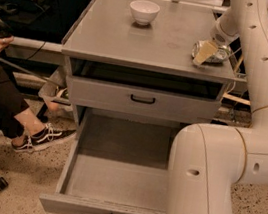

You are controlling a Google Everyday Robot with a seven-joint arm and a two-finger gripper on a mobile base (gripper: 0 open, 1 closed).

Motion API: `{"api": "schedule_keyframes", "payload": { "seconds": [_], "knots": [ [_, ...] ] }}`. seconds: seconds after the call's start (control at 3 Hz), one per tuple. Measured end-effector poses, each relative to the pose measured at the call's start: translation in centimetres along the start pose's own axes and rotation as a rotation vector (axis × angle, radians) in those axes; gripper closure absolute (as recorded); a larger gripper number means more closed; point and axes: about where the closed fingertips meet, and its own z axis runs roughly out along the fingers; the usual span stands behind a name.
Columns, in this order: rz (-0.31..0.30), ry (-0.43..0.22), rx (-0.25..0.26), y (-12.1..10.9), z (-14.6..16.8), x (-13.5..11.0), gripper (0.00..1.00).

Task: Place 7up can into middle drawer

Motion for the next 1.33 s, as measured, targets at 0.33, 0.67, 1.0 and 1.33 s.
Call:
{"api": "schedule_keyframes", "payload": {
  "seconds": [0.33,0.67,1.0,1.33],
  "knots": [
    [0.000,0.000,0.000,0.0,0.0,0.0,0.37],
    [0.000,0.000,0.000,0.0,0.0,0.0,0.60],
    [-0.029,-0.020,-0.042,0.9,0.4,1.1,0.83],
    [-0.030,-0.022,-0.045,0.9,0.2,1.1,1.00]
  ]
}}
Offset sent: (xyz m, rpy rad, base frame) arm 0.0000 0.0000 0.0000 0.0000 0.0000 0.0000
